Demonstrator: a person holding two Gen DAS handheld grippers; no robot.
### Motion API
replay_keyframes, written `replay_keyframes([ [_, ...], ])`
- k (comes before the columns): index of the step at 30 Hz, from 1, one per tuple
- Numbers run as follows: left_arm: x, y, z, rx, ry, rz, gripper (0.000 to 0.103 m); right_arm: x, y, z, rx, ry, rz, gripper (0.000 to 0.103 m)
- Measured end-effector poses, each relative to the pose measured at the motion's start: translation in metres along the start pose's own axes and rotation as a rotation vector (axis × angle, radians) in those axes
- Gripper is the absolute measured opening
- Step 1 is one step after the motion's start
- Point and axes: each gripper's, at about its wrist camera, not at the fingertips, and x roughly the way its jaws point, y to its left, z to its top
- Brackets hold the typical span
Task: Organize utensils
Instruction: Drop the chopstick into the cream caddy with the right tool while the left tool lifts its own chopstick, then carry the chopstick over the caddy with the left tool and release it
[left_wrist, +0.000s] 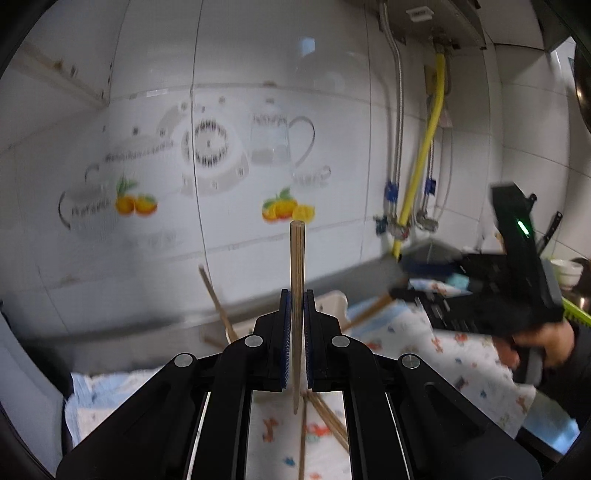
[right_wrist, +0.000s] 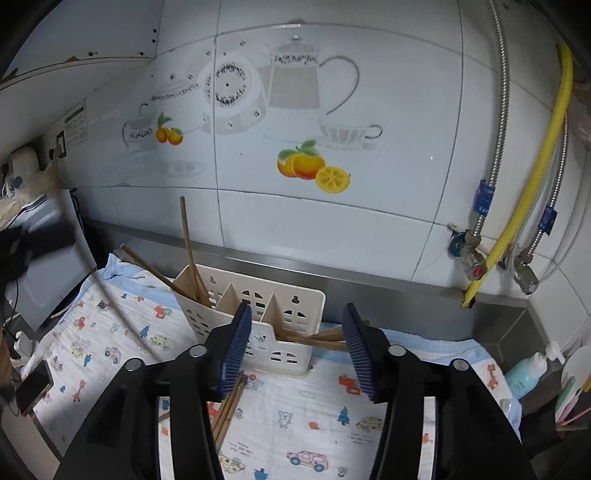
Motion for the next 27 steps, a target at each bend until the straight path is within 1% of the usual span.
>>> replay_keyframes([
  [7,0.021,0.012,0.04,-0.022,-0.054,0.045,0.005,-0.019,-0.006,-0.02,0.018,-0.035,0.029,0.06],
  [11,0.034,0.017,0.054,-0.033,-0.088,0.075,0.005,-0.021,-0.011,-0.035,0.037,-0.03,0.045,0.061],
  [13,0.042,0.02,0.057,-0.039,-0.094,0.088,0.005,-0.019,-0.012,-0.041,0.042,-0.022,0.053,0.061],
  [17,0.061,0.025,0.052,-0.058,-0.081,0.113,0.005,-0.013,-0.013,-0.057,0.054,0.0,0.056,0.062],
  [22,0.083,0.035,0.034,-0.113,-0.028,0.109,0.005,-0.003,-0.013,-0.076,0.073,0.032,0.072,0.062],
  [27,0.092,0.042,0.019,-0.138,0.016,0.093,0.006,0.0,-0.005,-0.09,0.073,0.045,0.084,0.062],
])
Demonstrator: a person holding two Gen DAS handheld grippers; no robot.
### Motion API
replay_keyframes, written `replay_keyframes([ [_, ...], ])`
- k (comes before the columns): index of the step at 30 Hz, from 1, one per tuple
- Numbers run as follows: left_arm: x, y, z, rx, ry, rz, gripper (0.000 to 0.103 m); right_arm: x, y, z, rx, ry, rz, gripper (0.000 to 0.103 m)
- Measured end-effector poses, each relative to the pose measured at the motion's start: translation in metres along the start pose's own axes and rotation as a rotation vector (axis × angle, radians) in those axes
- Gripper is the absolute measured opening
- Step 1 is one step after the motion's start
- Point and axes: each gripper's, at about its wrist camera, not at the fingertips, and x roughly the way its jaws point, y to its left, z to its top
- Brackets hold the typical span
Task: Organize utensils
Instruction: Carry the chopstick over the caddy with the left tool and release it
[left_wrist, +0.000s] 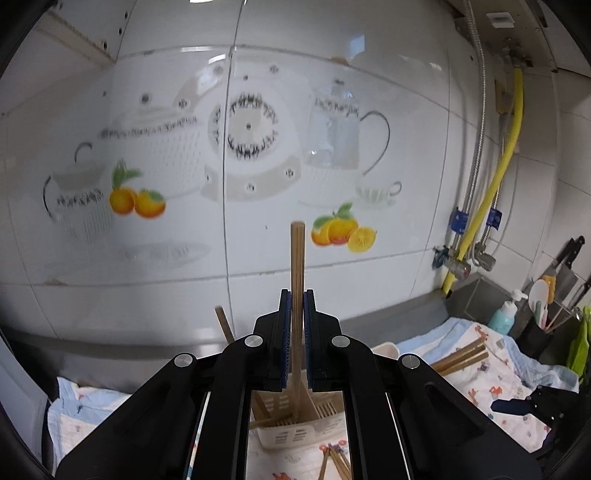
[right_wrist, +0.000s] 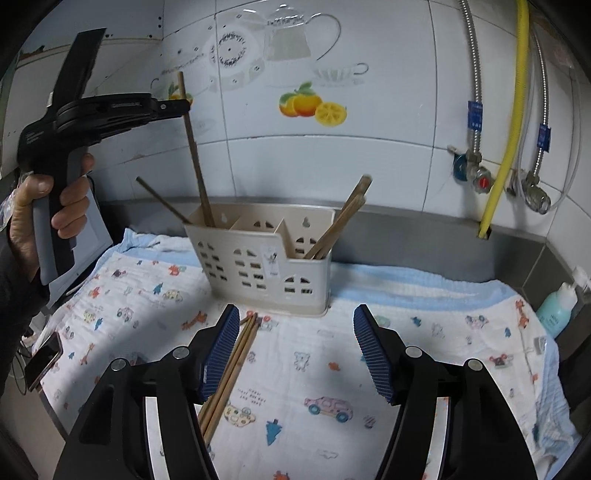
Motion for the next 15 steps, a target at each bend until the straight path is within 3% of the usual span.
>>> replay_keyframes([
  [12,-0.004,0.002,-0.007,0.008,0.027,-0.001,0.008,-0.002,0.021,-0.03,0.002,0.023,0.026,0.062],
  [14,-0.014,0.002,-0.009,0.009,0.024,-0.003,0.013,-0.004,0.024,-0.036,0.006,0.026,0.025,0.062],
  [15,-0.021,0.002,-0.012,0.014,0.02,0.002,0.021,-0.006,0.025,-0.039,0.01,0.028,0.026,0.062],
])
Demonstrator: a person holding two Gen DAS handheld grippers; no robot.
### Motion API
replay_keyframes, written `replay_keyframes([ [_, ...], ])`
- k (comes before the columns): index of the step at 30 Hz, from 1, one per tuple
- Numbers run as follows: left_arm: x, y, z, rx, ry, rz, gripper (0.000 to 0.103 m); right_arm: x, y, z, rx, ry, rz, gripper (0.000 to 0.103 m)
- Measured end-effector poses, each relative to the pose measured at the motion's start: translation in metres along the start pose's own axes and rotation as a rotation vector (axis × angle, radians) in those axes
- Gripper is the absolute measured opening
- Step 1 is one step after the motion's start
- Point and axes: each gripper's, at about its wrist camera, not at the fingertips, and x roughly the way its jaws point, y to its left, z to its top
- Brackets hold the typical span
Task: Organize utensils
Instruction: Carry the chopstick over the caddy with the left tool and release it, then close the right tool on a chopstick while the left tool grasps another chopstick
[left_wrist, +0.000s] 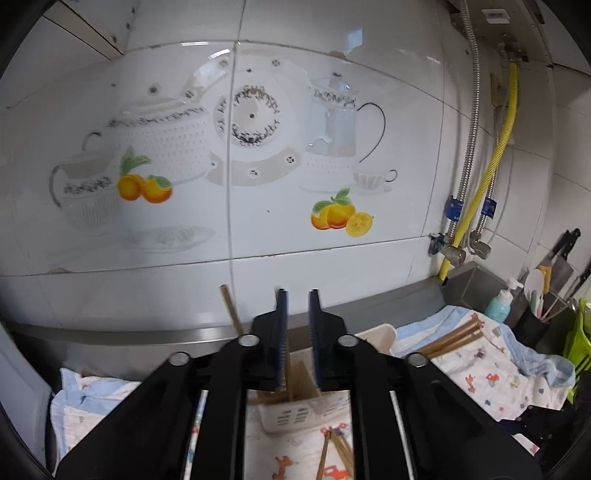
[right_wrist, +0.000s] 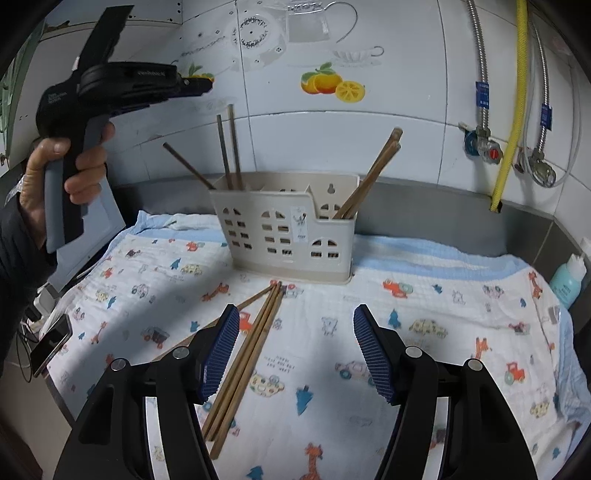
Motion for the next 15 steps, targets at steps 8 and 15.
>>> replay_keyframes([
  [8,-0.046,0.01,-0.048,-0.025,0.024,-0.003,0.043,-0.005,0.014,-0.039,0.031,0.041,0.013,0.062],
  [15,-0.073,0.025,-0.111,-0.049,0.102,0.041,0.047,-0.006,0.036,-0.067,0.027,0.07,0.013,0.053],
])
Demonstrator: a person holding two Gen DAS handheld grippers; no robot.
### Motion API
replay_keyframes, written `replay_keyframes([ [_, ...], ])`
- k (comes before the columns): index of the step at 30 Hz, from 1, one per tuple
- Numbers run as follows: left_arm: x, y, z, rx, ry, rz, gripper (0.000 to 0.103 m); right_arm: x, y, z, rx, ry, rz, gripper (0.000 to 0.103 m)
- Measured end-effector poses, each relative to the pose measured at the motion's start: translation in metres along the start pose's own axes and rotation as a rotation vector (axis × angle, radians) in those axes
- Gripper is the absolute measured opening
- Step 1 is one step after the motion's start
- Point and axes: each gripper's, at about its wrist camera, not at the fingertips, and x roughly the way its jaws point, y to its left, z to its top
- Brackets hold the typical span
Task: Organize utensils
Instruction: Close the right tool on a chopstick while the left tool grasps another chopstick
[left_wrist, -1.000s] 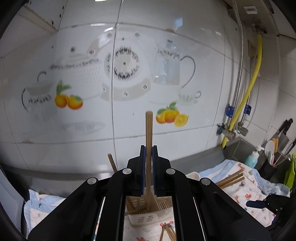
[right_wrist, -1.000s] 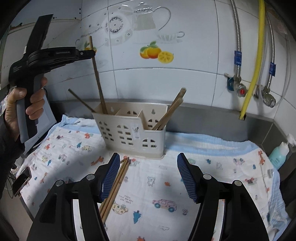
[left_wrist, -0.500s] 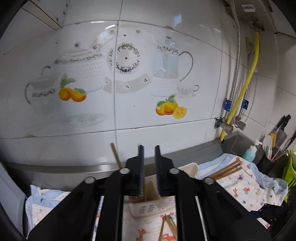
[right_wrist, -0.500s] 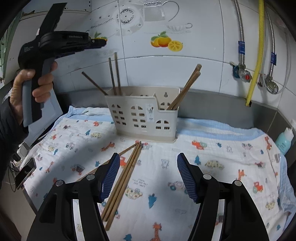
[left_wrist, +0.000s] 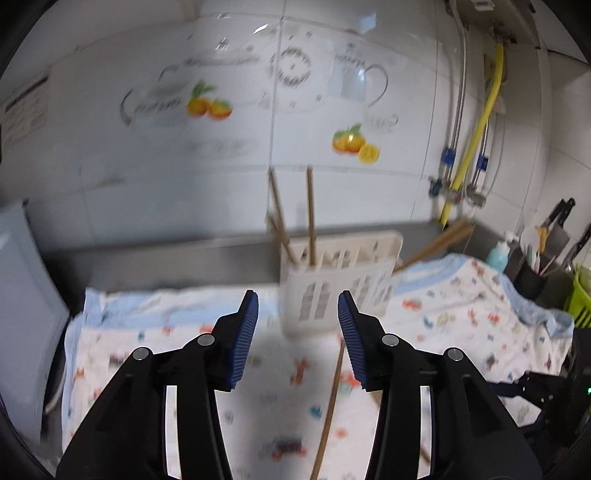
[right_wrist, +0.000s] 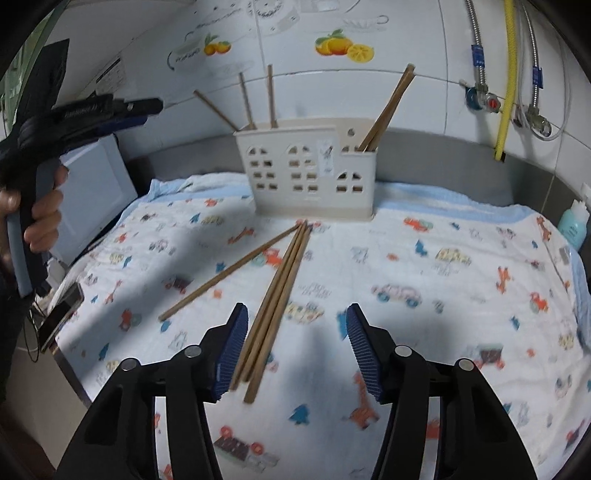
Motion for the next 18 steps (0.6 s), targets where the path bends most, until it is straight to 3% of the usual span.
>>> replay_keyframes([
  [9,-0.006,0.017,-0.063,-0.042,0.082,0.024,0.048,0.02,0.026,-0.037,0.008,0.072,-0.001,0.029],
  [18,-0.009,0.03,-0.09,-0.084,0.117,0.037,0.048,0.045,0.03,-0.043,0.034,0.112,-0.016,0.014],
])
